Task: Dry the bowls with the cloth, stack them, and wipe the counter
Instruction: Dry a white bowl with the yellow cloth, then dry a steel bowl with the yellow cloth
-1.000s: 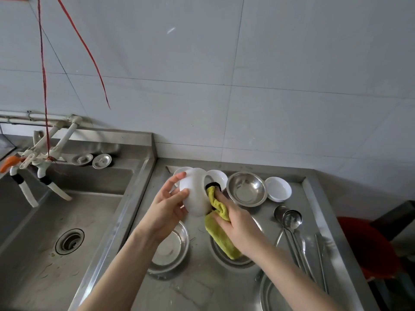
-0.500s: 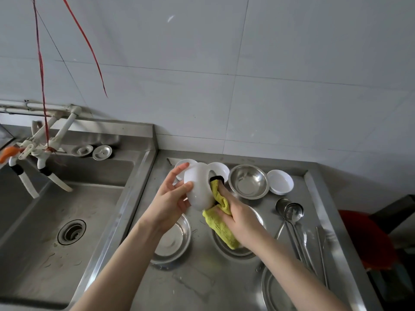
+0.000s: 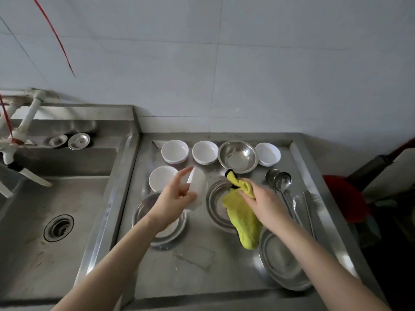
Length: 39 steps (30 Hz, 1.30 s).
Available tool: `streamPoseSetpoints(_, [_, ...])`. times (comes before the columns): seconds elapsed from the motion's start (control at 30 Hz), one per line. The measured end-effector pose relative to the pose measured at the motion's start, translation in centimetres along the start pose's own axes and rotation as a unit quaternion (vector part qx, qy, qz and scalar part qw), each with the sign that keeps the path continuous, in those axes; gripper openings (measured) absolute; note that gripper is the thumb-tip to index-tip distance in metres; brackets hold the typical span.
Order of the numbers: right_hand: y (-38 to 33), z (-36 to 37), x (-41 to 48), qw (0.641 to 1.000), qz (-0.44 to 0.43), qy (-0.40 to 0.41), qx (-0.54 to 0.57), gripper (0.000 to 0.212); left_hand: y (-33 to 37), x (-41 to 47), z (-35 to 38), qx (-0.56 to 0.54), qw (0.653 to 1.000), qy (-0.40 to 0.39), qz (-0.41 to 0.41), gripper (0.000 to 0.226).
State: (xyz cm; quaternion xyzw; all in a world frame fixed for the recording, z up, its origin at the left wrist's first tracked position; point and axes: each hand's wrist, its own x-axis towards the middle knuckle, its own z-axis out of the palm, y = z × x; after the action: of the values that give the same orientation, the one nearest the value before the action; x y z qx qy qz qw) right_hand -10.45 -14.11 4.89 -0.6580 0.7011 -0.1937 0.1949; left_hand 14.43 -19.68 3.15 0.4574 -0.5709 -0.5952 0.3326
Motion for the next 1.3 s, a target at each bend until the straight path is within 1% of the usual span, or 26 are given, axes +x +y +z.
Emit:
streamPoseSetpoints(0.03, [0.2, -0.3, 0.2, 1.000, 0.013, 0.008, -0.019, 0.035, -0.9, -0.1, 0.5, 0.064, 0.998, -0.009, 0.015, 0.066])
streamPoseSetpoints(0.1, [0.9, -0.8, 0.6, 0.998, 0.036, 0.028, -0.045, 0.035, -2.3, -0.5, 1.9, 0.182, 0.982, -0.020, 0.043, 0.067])
streamPoseSetpoints(0.2, [1.9, -1.0, 1.1, 0.996, 0.048, 0.055, -0.054, 0.036, -4.5, -1.4, 4.1, 0.293, 0.951, -0.030, 0.092, 0.062])
streamPoseSetpoints(0.27, [2.5, -1.0, 1.4, 0.995, 0.051, 0.070, -0.043, 0.035, -6.3, -2.0, 5.4, 0.357, 0.926, -0.068, 0.100, 0.063])
streamPoseSetpoints(0.33, [3.1, -1.0, 1.6, 0.994, 0.047, 0.085, -0.044, 0.034, -7.7, -2.4, 6.7, 0.432, 0.890, -0.104, 0.100, 0.072])
streamPoseSetpoints(0.4, [3.5, -1.0, 1.9, 0.993, 0.035, 0.103, -0.048, 0.033, -9.0, -3.2, 8.1, 0.490, 0.843, -0.136, 0.173, 0.091])
streamPoseSetpoints(0.43, [3.7, -1.0, 2.0, 0.992, 0.029, 0.113, -0.044, 0.032, -9.7, -3.5, 8.8, 0.511, 0.825, -0.150, 0.190, 0.100])
streamPoseSetpoints(0.53, [4.7, -0.9, 2.4, 0.990, 0.021, 0.135, -0.018, 0.029, -12.2, -4.4, 10.7, 0.566, 0.784, -0.180, 0.182, 0.111])
streamPoseSetpoints(0.6, [5.3, -0.8, 2.5, 0.990, 0.020, 0.140, -0.001, 0.029, -14.1, -5.2, 11.8, 0.585, 0.767, -0.225, 0.135, 0.119])
streamPoseSetpoints(0.7, [6.2, -0.3, 2.4, 0.990, 0.005, 0.140, 0.017, 0.029, -16.4, -7.0, 13.5, 0.579, 0.768, -0.257, 0.093, 0.129])
streamPoseSetpoints(0.77, [6.6, -0.1, 2.2, 0.989, -0.005, 0.146, 0.030, 0.028, -17.0, -7.7, 14.3, 0.579, 0.771, -0.248, 0.092, 0.129])
streamPoseSetpoints(0.87, [7.1, 0.1, 1.7, 0.989, -0.012, 0.142, 0.027, 0.029, -17.0, -7.7, 14.9, 0.576, 0.783, -0.215, 0.096, 0.125])
streamPoseSetpoints(0.93, [7.5, 0.2, 1.4, 0.991, -0.016, 0.131, 0.023, 0.031, -16.8, -7.6, 15.5, 0.582, 0.780, -0.210, 0.092, 0.120])
streamPoseSetpoints(1.0, [7.7, 0.1, 1.1, 0.993, -0.018, 0.116, 0.018, 0.031, -16.8, -7.5, 15.8, 0.585, 0.781, -0.206, 0.081, 0.117])
streamPoseSetpoints(1.07, [7.6, 0.1, 1.0, 0.995, -0.026, 0.099, 0.009, 0.032, -17.2, -7.4, 15.7, 0.579, 0.789, -0.198, 0.060, 0.115])
streamPoseSetpoints(1.13, [7.4, 0.0, 0.9, 0.996, -0.040, 0.081, 0.018, 0.034, -17.3, -7.4, 15.9, 0.579, 0.789, -0.196, 0.062, 0.103])
streamPoseSetpoints(1.17, [7.3, 0.0, 0.9, 0.996, -0.048, 0.075, 0.028, 0.034, -17.2, -7.3, 15.9, 0.568, 0.797, -0.196, 0.064, 0.090])
streamPoseSetpoints(1.2, [7.1, 0.0, 1.0, 0.995, -0.057, 0.072, 0.035, 0.034, -16.9, -7.3, 16.0, 0.554, 0.809, -0.185, 0.055, 0.077])
streamPoseSetpoints(1.23, [6.9, 0.1, 1.1, 0.994, -0.067, 0.072, 0.036, 0.034, -16.5, -7.3, 16.0, 0.537, 0.825, -0.176, 0.026, 0.067])
streamPoseSetpoints(1.3, [6.3, 0.3, 1.3, 0.994, -0.082, 0.069, 0.032, 0.034, -15.8, -7.3, 15.4, 0.496, 0.862, -0.105, -0.013, 0.058])
